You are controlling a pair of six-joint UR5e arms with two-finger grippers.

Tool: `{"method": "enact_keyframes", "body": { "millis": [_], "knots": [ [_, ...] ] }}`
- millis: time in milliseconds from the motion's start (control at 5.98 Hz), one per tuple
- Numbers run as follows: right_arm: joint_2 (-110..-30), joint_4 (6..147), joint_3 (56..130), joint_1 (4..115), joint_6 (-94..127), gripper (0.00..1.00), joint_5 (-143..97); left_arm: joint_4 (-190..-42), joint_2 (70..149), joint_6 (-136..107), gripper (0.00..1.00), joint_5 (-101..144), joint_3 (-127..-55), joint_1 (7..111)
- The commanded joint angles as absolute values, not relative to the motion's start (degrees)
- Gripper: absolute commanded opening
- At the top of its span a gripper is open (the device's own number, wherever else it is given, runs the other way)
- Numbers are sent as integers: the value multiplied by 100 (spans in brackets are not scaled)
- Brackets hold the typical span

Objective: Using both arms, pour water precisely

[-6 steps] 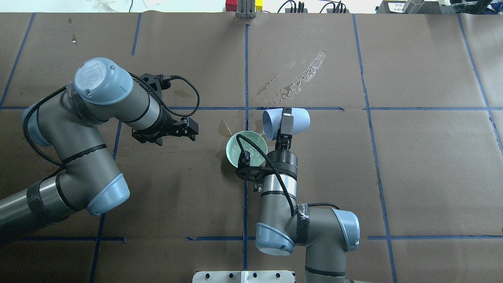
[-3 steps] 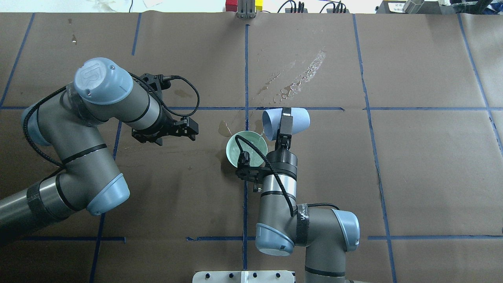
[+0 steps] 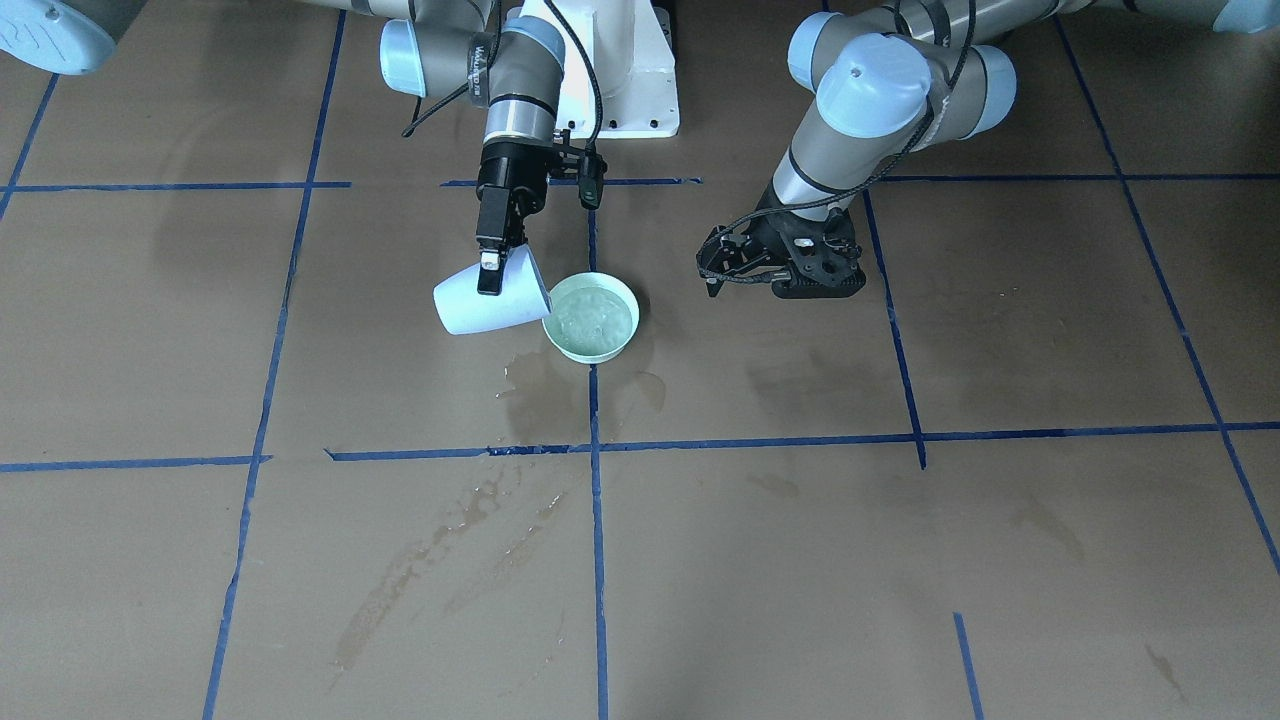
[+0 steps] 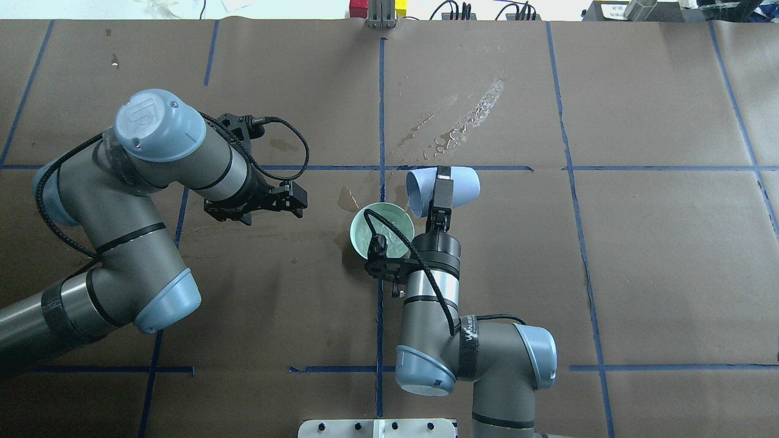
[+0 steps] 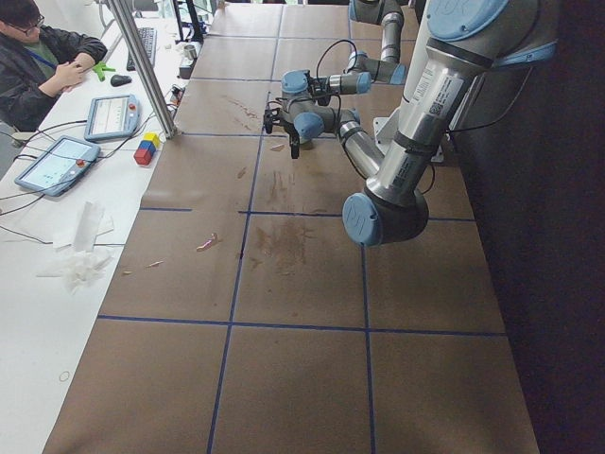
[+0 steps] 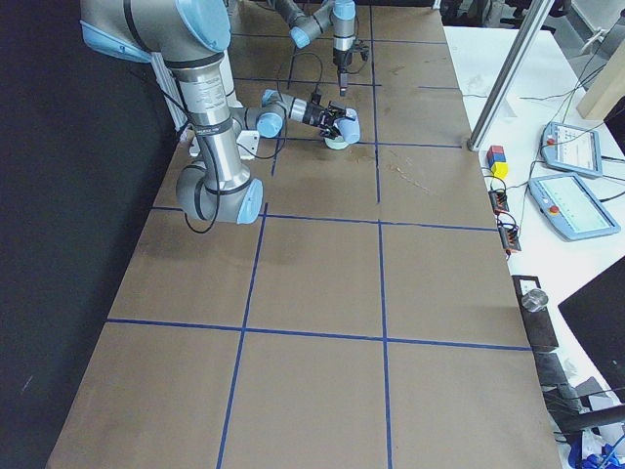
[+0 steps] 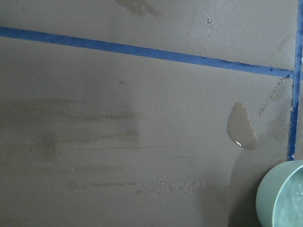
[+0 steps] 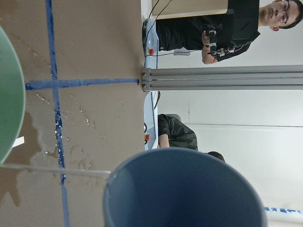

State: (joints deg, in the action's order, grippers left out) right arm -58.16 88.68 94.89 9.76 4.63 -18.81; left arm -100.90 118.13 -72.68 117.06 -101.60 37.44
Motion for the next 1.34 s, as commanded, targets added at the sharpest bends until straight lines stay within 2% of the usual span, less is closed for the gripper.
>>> {"method": "enact_keyframes", "body": {
  "millis": [0, 837, 1171],
  "knots": [
    [-5810, 8868, 9483, 967, 457, 0, -1881, -10090, 11812, -7269, 100, 11707, -10160, 3753],
    [-5643, 8842, 9439, 967, 483, 0, -1890, -10090, 11812, -7269, 100, 11698, -10160, 3753],
    [-5651, 8214, 9475, 1002, 859, 0, -2038, -10090, 11812, -7269, 100, 11707, -10160, 3770]
  ]
}}
